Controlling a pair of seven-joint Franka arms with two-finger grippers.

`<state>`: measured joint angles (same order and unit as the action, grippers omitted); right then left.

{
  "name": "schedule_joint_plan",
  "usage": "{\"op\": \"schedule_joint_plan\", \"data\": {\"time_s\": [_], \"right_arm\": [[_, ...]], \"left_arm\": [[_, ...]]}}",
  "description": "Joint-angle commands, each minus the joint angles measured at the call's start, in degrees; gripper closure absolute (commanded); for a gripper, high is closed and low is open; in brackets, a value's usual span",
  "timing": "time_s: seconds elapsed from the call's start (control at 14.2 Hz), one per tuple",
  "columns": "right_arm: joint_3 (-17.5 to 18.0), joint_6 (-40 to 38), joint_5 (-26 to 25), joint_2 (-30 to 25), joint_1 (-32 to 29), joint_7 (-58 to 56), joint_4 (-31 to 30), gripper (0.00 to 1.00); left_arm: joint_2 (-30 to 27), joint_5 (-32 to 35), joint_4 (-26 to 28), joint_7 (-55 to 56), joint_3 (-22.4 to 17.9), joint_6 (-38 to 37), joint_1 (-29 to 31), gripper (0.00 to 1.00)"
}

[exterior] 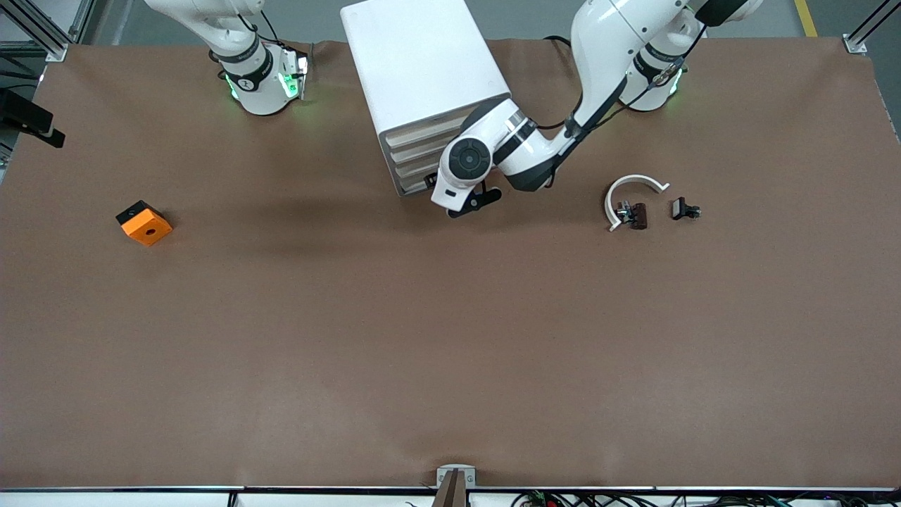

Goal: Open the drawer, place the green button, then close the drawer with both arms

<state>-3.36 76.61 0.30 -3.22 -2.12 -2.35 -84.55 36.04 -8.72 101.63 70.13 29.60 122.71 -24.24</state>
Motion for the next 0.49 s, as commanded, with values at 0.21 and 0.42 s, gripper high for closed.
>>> {"op": "schedule_joint_plan", "data": {"time_s": [0.21,0.42], "right_arm": [[-0.6,3.3,0.1,-4.5,0.8,2.1,-6.0,0.00],[-0.6,3.3,0.1,-4.5,-0.4,1.5,-6.3,0.00]], "left_arm": [[-0.4,3.7,-6.6,-2.5,0.8,-9.9,7.3,0.00],[-2.9,7.9,-8.1,-3.2,0.8,-11.3,10.6,0.00]]}}
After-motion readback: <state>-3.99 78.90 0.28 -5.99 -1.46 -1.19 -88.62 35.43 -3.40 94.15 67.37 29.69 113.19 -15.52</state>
